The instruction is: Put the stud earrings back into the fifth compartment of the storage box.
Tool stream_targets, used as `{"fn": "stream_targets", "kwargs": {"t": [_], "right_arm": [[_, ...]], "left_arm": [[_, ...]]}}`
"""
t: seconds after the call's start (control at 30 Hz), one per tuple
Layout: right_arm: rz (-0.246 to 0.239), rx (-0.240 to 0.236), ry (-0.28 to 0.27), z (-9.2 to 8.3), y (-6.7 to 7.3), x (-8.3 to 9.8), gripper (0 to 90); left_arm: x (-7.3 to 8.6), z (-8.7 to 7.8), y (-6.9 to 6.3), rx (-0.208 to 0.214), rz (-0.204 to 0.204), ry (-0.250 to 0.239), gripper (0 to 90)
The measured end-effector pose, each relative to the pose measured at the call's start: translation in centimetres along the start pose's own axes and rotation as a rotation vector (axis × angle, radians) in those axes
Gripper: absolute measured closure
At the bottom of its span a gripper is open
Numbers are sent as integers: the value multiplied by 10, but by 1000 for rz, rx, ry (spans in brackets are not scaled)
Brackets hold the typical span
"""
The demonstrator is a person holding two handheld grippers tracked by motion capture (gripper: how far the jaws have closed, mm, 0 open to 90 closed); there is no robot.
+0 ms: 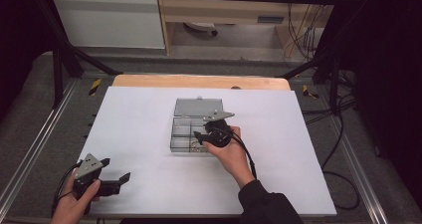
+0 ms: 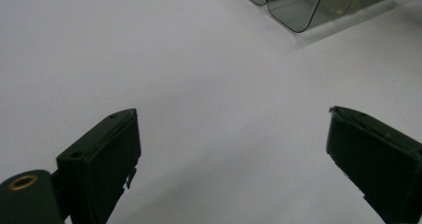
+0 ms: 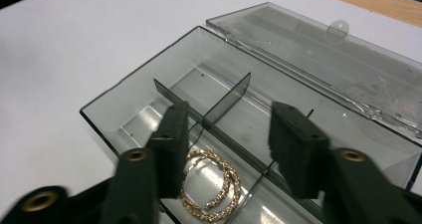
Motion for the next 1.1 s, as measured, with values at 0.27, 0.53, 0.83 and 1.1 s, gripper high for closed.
{"fn": "stream_targets", "kwargs": {"t": [0.27,0.53,0.83,1.1], "right_arm": [[61,72,-88,-14,-10,-13,109],[86,103,-161,-32,-22,-21,70],[90,98,-216,-66,-36,-18,38],[122,131,-253,-99,-56,1,47]], "left_arm": [[-2,-1,1,-2,-10,-10,72],[-4,-2,2,-5,-22,-27,72],[-7,-6,6,-16,-52,-63,72],[-11,-8,8,-23,-68,-89,72]]}}
Point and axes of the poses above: each handheld gripper's, and its own axes: z roughly forward along the jaws, x roughly out of its underside, y roughly to its left, the point moved 9 cm from there along z, roughly forward along the jaws, and after that the axes turned 5 degrees about -y, right-handed, at the moved point
